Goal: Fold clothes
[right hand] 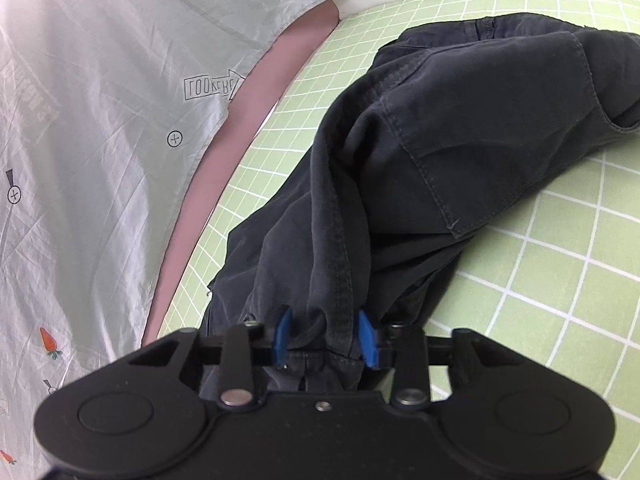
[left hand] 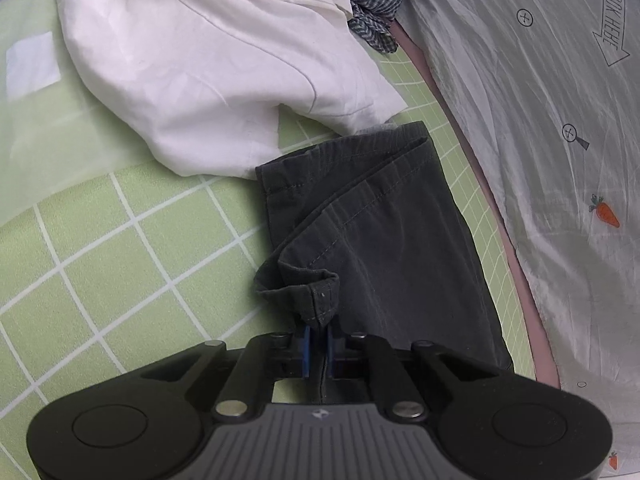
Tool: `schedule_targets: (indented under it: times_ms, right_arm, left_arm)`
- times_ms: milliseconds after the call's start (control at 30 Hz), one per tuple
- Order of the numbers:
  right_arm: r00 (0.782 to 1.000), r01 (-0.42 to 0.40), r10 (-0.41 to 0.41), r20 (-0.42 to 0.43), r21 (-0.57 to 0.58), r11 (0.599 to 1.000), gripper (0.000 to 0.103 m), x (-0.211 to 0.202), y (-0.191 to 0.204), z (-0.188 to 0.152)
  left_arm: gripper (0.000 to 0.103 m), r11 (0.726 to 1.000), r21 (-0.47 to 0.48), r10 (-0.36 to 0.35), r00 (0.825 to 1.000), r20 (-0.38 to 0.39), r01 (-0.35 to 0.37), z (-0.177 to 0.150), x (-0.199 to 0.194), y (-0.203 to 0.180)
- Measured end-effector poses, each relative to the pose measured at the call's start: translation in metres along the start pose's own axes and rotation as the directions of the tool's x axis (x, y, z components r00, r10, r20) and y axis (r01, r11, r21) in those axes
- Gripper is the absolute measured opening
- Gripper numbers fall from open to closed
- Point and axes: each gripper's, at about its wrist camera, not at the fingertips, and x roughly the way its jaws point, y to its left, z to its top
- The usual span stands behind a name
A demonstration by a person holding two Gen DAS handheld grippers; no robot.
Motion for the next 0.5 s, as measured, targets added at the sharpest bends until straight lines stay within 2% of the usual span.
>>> schedule_targets:
  times_ms: [100, 267, 467, 500]
  right_arm:
    - [1.0, -0.013, 0.013, 0.011, -0.016, 1.0, 0.014, -0.004, 0.002, 0.001]
    - [0.995, -0.085, 0.088, 0.05, -0.063, 0.994, 0.013, -0.027, 0.019, 0.002]
    - [0.982, -0.148, 0.165, 0.092, -0.168, 0.974, 0.011, -0.046, 0.058, 0.018]
    - [0.98, -0.155, 0.174, 0.097, -0.182, 0.971, 0.007, -0.044, 0.065, 0.021]
  left_arm:
    - [0.004, 1.0, 0.011, -0.004, 1.0, 0.03, 0.003, 0.002, -0.018, -0.004]
    - [0.003, 0.998, -0.015, -0.058, 0.992, 0.109, 0.06, 0.008, -0.065, -0.013]
    - [0.003, 0.985, 0.155, -0.106, 0.971, 0.213, 0.073, 0.026, -0.092, -0.082]
    - [0.002, 0.979, 0.188, -0.124, 0.966, 0.229, 0.081, 0.03, -0.092, -0.097]
